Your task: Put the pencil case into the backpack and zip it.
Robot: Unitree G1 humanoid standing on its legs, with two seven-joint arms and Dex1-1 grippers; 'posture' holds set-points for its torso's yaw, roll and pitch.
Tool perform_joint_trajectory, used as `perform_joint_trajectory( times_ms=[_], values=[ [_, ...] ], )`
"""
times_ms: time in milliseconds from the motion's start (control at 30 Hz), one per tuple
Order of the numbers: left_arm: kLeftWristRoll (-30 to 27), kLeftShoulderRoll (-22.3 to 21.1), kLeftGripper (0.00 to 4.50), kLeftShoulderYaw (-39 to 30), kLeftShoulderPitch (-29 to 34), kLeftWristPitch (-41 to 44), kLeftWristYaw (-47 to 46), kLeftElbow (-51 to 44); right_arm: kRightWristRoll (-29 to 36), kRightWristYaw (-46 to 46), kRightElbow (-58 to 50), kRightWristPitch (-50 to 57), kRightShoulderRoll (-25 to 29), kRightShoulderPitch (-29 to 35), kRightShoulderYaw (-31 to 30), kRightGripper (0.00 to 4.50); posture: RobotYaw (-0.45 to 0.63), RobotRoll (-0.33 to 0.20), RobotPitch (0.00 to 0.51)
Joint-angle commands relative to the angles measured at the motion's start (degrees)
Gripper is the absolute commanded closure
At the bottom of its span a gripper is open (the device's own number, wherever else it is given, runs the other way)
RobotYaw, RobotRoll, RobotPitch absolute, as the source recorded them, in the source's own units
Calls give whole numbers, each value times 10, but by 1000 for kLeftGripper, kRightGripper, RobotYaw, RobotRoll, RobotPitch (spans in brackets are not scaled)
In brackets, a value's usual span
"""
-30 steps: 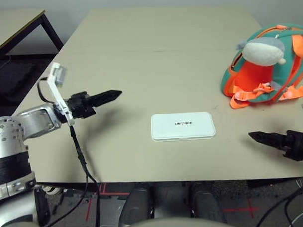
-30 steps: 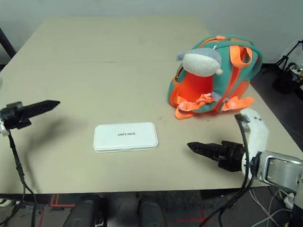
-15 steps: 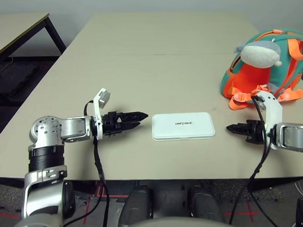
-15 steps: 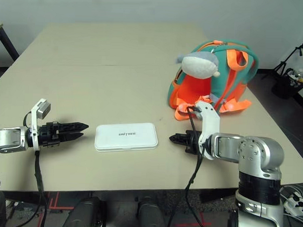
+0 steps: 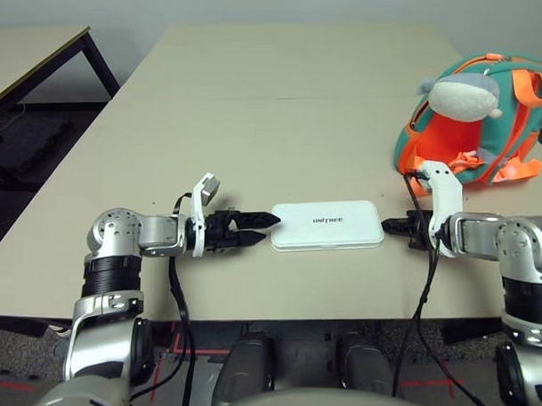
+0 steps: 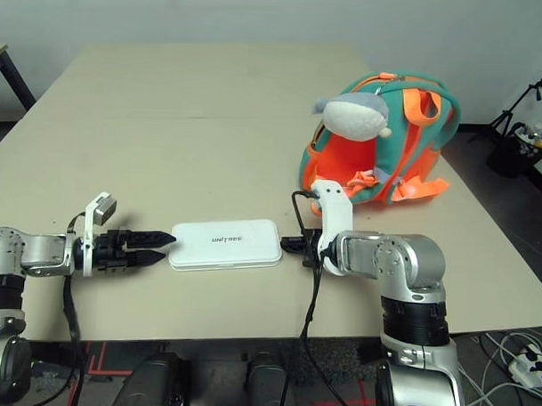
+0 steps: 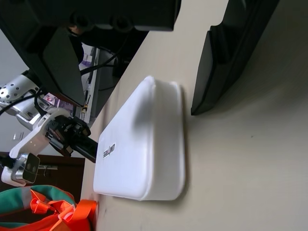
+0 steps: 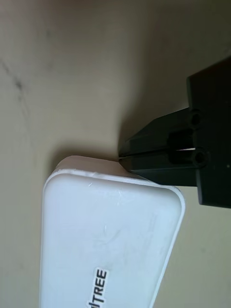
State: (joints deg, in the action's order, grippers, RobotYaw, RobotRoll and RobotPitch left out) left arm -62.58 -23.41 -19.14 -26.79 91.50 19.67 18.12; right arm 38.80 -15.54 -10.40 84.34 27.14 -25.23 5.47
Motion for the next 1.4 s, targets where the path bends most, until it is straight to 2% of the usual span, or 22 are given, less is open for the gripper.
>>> perform_joint_trajectory(
  times_ms=[33, 333, 567, 833, 967, 1000, 1400],
  values=[
    [33, 17, 0, 10, 4, 2, 3, 15, 0, -8, -16, 12, -21, -18, -19, 4468, 68, 0, 47],
    [64, 14, 0, 13, 12, 9, 42, 8, -9, -19, -23, 15, -50, -41, -42, 4468, 76, 0, 50],
    [78, 4, 0, 17, 19, -1, 78, -7, -27, -34, -17, -11, -29, -28, -50, 4468, 80, 0, 48],
    [100, -6, 0, 17, 19, -39, 108, -10, -39, -41, -19, -20, -28, -20, -42, 4468, 75, 0, 45],
    [102, -7, 0, 12, 15, -28, 118, -5, -42, -45, -19, -24, -28, -19, -42, 4468, 73, 0, 45],
    [101, -6, 183, 9, 13, -21, 118, -2, -43, -45, -19, -25, -28, -19, -41, 4490, 74, 0, 44],
    [102, -2, 194, 12, 17, -13, 128, -14, -50, -55, -19, -31, -20, -18, -43, 4500, 81, 0, 46]
  ],
)
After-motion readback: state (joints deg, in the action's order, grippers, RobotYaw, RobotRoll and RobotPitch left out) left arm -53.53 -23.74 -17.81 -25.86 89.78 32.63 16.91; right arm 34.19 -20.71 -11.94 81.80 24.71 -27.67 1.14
